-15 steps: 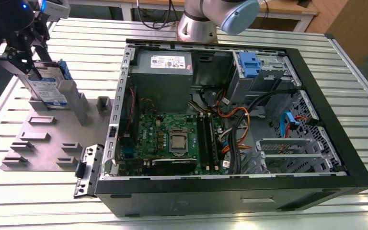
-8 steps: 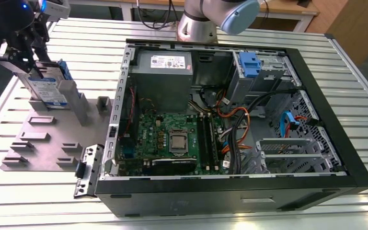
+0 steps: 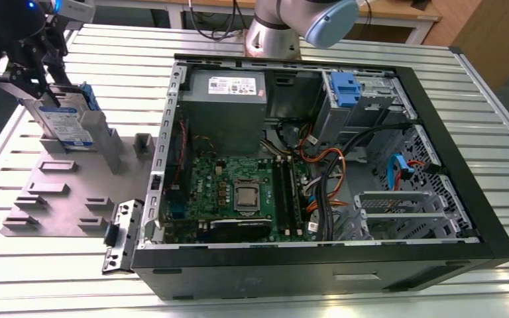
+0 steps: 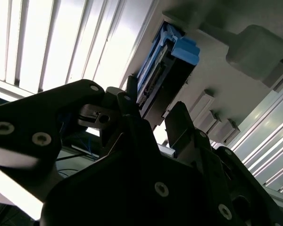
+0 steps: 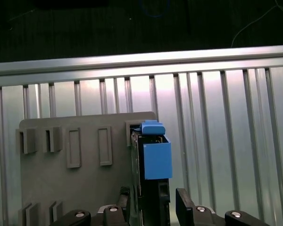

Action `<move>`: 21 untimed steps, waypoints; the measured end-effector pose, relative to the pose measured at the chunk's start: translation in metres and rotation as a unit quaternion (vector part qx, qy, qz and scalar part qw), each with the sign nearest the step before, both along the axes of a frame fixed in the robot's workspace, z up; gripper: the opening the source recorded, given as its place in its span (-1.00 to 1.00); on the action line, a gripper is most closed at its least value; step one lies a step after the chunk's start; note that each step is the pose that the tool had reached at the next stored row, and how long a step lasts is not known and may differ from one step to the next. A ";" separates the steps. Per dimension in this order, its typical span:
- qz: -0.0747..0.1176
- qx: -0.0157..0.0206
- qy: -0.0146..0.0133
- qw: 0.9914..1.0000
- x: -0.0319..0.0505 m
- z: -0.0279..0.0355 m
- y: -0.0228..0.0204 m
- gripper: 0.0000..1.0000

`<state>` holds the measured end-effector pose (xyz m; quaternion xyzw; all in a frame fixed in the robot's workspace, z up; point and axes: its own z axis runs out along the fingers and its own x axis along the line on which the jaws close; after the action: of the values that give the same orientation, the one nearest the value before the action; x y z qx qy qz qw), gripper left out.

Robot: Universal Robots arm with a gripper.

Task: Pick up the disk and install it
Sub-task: 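Pick up the disk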

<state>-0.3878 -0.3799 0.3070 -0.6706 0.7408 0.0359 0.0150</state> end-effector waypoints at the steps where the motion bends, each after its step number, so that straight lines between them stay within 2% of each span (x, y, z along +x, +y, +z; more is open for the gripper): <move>1: 0.001 0.000 -0.003 1.000 -0.0003 -0.0001 0.0000 0.01; 2: 0.002 0.000 -0.005 1.000 -0.0006 -0.0003 0.0000 0.01; 4: 0.005 0.000 -0.007 1.000 -0.0014 -0.0003 0.0000 0.01; 15: 0.021 0.000 -0.007 1.000 -0.0050 -0.0021 0.0000 0.01; 21: 0.021 0.000 -0.008 1.000 -0.0051 -0.0024 0.0002 0.01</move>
<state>-0.3928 -0.3798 0.3046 -0.6866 0.7261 0.0309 0.0196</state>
